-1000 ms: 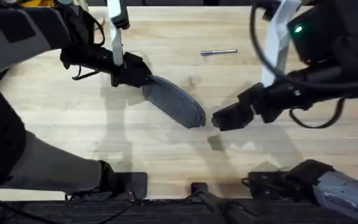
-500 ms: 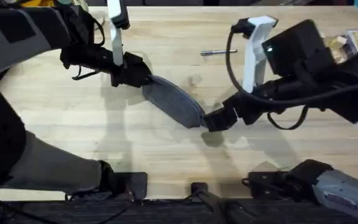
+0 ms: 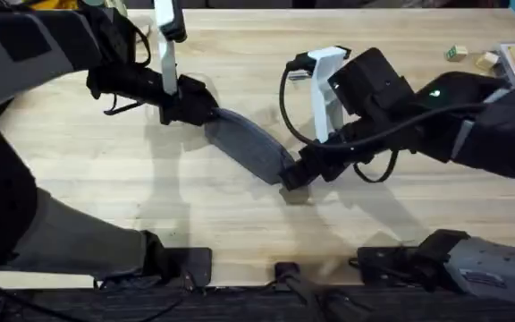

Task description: Unzip the bag, pick up the pens from the table one at a time and place them inside, then zip the bag closed.

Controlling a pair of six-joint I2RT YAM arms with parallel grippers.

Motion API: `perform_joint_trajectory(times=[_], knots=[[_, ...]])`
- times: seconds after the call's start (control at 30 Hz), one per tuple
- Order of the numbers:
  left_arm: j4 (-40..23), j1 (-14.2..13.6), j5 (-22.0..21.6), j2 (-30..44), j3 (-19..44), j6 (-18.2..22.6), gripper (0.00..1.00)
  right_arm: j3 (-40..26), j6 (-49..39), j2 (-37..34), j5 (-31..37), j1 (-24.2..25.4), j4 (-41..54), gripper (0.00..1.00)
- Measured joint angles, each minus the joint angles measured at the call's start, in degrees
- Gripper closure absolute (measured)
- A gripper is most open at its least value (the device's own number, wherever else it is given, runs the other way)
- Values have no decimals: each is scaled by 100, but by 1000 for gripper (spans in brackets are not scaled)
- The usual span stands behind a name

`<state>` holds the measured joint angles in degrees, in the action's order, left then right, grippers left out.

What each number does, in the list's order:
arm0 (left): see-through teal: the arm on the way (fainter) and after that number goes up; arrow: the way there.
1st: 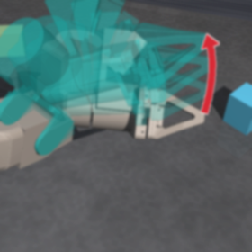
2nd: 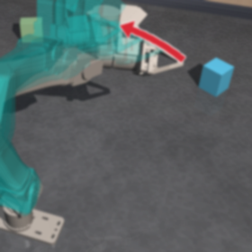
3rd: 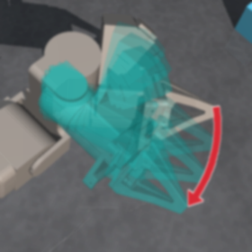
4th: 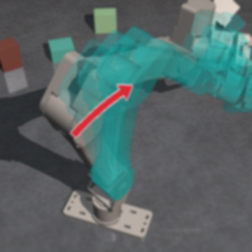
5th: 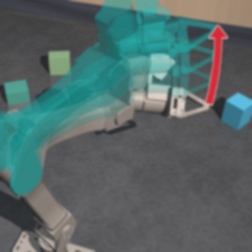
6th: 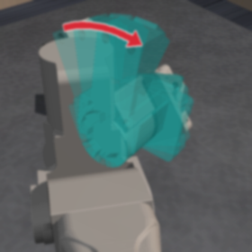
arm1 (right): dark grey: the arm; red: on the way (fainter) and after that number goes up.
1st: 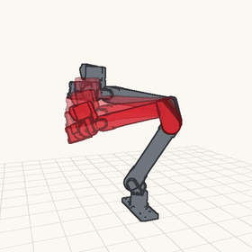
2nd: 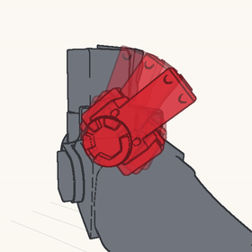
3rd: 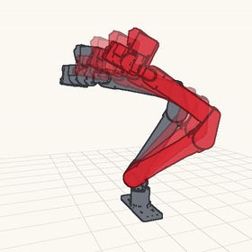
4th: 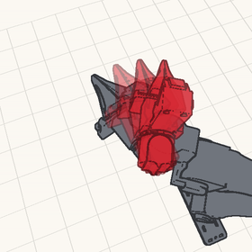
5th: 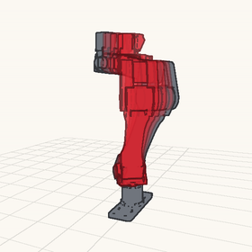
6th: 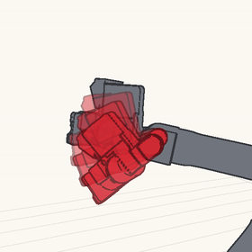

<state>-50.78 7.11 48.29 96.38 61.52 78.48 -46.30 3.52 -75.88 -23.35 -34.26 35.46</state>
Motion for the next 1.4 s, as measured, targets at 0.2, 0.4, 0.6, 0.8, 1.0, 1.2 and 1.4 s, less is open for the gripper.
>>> perform_joint_trajectory(times=[0.2, 0.4, 0.6, 0.8, 1.0, 1.2, 1.4], knots=[[0, 0, 0, 0, 0, 0, 959, 0, 18, 1, 0, -2, -37, 593], [0, 0, 0, 0, 0, -2, 959, 0, 20, 1, 0, -2, -139, 624], [2, 0, -2, 0, 0, 0, 959, 0, 23, 1, 48, -2, -191, 725], [2, 0, -2, 0, 0, 0, 959, 0, 36, 1, 89, -2, -257, 735], [2, 0, 0, 0, 0, 0, 959, 0, 74, 1, 245, -2, -273, 926], [4, 0, 0, 0, 0, 0, 959, 1, 122, 1, 273, -11, -293, 969], [7, 0, -2, 0, 0, 0, 959, -1, 238, 67, 280, -13, -290, 969]])
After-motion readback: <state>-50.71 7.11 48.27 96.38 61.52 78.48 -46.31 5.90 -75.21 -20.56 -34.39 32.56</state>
